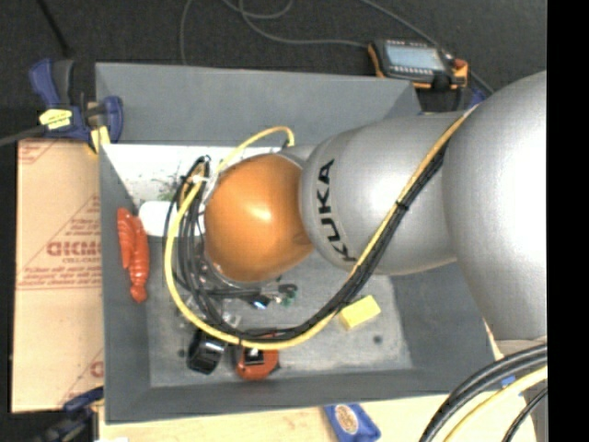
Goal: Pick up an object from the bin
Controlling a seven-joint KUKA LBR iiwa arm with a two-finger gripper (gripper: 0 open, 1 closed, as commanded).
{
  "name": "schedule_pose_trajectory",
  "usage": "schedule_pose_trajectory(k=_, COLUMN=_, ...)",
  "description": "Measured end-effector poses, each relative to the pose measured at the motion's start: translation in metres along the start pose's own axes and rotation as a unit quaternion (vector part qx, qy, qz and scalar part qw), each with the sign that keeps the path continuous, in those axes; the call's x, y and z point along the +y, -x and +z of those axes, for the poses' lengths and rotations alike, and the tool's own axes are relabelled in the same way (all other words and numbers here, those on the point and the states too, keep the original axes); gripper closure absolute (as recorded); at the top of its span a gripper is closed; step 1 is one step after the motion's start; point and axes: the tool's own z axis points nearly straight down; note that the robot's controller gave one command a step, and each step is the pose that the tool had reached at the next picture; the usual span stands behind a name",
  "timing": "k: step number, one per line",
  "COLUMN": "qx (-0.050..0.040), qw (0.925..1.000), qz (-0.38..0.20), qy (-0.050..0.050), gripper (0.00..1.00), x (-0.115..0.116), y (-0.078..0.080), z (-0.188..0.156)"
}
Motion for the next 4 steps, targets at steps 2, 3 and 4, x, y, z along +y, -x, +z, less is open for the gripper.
schedule_pose_trajectory(k=2, qx=0.0094, qw=0.9999, qz=0.005, qy=0.007, gripper=1.0, x=0.01, y=-0.007, z=-0.01)
schedule_pose_trajectory(k=3, qx=0.0011, qw=0.9992, qz=-0.041, qy=0.0, gripper=1.0, x=0.006, y=-0.002, z=-0.027)
schedule_pose_trajectory(k=4, qx=0.0073, qw=0.9987, qz=-0.05, qy=0.007, gripper=1.0, x=0.002, y=-0.02, z=-0.018)
